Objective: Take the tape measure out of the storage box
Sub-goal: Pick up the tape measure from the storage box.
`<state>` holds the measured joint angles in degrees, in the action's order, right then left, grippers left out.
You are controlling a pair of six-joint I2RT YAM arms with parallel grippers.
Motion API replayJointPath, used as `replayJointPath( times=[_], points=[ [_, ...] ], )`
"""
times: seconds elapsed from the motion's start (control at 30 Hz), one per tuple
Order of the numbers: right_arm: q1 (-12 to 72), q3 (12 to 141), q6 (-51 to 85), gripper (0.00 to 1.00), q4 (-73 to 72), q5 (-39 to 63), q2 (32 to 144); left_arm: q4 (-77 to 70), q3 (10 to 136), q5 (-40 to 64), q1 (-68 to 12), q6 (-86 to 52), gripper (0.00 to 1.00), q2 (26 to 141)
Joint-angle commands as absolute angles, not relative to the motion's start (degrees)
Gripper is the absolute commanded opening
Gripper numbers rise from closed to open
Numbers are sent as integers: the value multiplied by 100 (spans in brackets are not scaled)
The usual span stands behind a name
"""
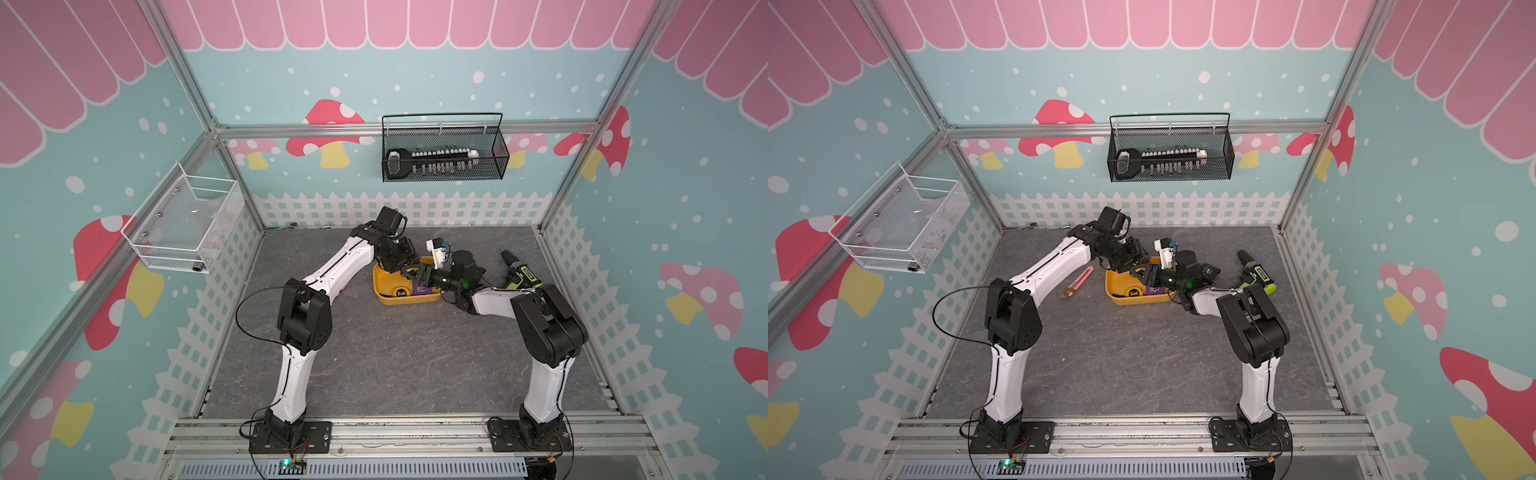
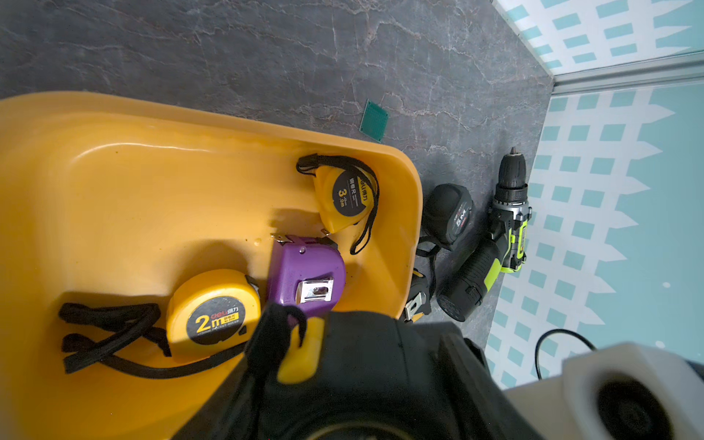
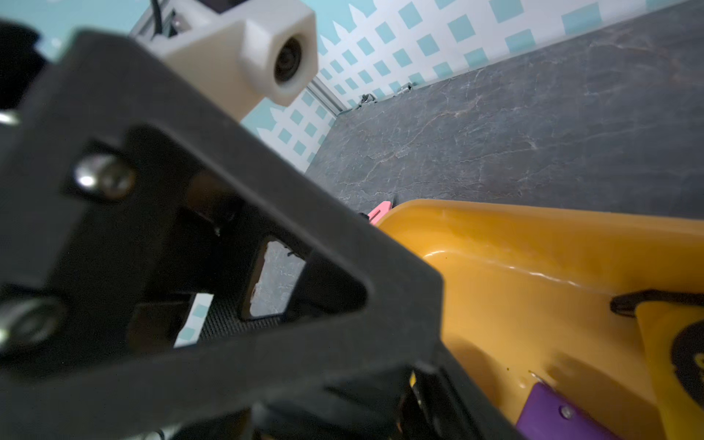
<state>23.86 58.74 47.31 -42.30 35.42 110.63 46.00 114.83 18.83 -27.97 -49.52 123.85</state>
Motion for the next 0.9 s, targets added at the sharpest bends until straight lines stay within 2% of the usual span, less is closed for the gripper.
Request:
replayJointPath(
  times=[0.0,0.07,0.1,0.2,0.23,0.47,0.53,0.7,0.87],
  points=[
    [2420,5912,4857,38,-4597,3202,11110,4457,11396,2056,-2839,-5000,56,11985],
    [2417,5834,4899,27,-4695,3129,11053,4439,11357,2074,-2838,-4866,62,11948],
    [2417,5810,4881,25,-4705,3142,10998,4439,11356,2079,-2831,-4784,66,11928],
    [2389,5666,4905,23,-4631,3189,10713,4449,11388,1896,-2826,-4439,94,11853],
    [2354,5608,4956,22,-4535,3197,10641,4475,11440,1795,-2821,-4297,99,11821],
    [1371,4590,5430,21,-3748,3718,9498,5477,12433,469,-3002,-2692,99,12188],
    [1023,4382,5352,21,-3176,3895,8974,5849,12810,172,-3111,-2287,99,12541],
    [623,4517,4245,22,-319,4202,8061,6388,13754,-369,-3460,-1580,99,13495],
    [485,3851,4278,24,167,4514,7866,6646,14587,-727,-3717,-1127,99,14323]
  ],
)
